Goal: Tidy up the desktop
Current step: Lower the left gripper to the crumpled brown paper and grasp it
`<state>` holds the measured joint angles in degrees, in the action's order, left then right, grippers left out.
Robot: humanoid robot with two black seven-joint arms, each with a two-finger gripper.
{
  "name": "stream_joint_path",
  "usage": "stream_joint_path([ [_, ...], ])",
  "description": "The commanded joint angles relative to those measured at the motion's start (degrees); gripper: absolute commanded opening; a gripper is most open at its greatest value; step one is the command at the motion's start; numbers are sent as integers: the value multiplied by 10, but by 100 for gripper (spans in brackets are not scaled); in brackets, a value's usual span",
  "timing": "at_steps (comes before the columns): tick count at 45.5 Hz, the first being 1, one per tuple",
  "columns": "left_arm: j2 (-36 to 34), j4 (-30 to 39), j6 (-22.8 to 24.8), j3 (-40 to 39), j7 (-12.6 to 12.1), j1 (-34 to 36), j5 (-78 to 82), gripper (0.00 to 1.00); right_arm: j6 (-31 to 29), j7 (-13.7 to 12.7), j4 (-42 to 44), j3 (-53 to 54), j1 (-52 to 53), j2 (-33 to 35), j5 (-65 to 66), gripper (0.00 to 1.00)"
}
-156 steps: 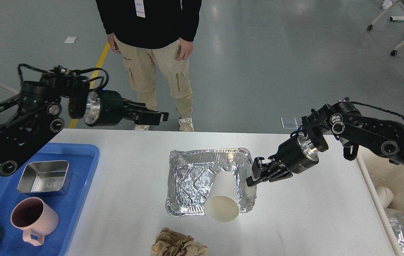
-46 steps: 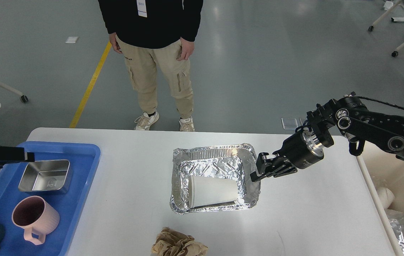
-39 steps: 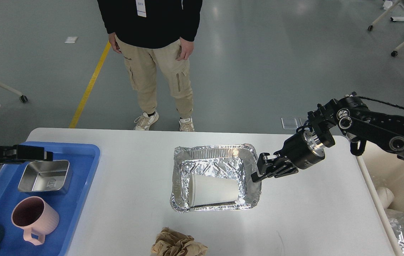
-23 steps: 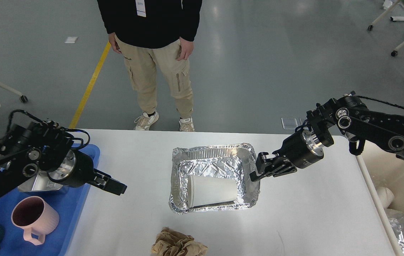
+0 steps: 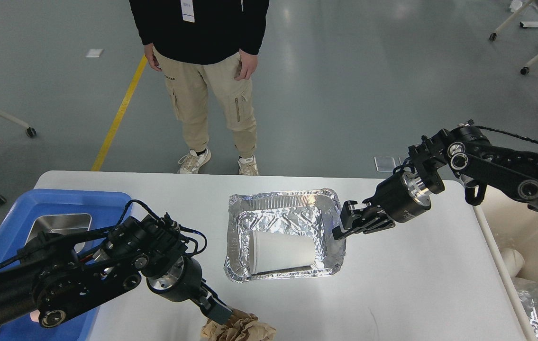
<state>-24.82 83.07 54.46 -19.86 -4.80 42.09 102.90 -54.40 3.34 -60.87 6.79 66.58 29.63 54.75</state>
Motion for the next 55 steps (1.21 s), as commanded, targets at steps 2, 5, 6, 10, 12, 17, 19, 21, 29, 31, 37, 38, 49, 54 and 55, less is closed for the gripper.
stream_joint_path([
  [2,25,-1,-8,12,0,-8,5,97,0,0,0,2,0,2,0,0],
  [5,32,-1,-10,17,0,-13,15,97,0,1,-1,2,0,2,0,0],
  [6,33,-1,-11,18,0,-17,19,97,0,0,-1,2,0,2,0,0],
  [10,34,-1,-12,22,0,-30,29,97,0,0,-1,2,0,0,0,0],
  [12,34,-1,-14,22,0,-35,34,97,0,0,-1,3,0,0,0,0],
  [17,34,-4,-26,23,1,-47,47,97,0,0,-2,4,0,1,0,0],
  [19,34,-8,-34,23,1,-54,54,97,0,0,-6,4,0,2,0,0],
  [21,34,-15,-42,23,2,-57,57,97,0,0,-8,5,0,2,0,0],
  [29,43,-53,-74,23,8,-61,59,97,0,0,-10,6,0,2,0,0],
  [31,46,-61,-78,23,9,-61,59,97,1,1,-11,6,0,2,-1,0],
  [37,53,-69,-99,27,11,-64,59,93,1,1,-13,6,0,3,-1,0],
  [38,54,-71,-100,30,13,-64,59,93,1,0,-14,7,0,3,-1,0],
  [49,51,-79,-103,36,66,-49,60,48,2,0,-18,8,0,10,-1,0],
  [54,49,-80,-103,36,84,-44,60,26,3,0,-21,8,0,11,-1,0],
  [55,49,-80,-103,36,89,-44,60,23,3,0,-21,8,0,10,-1,0],
])
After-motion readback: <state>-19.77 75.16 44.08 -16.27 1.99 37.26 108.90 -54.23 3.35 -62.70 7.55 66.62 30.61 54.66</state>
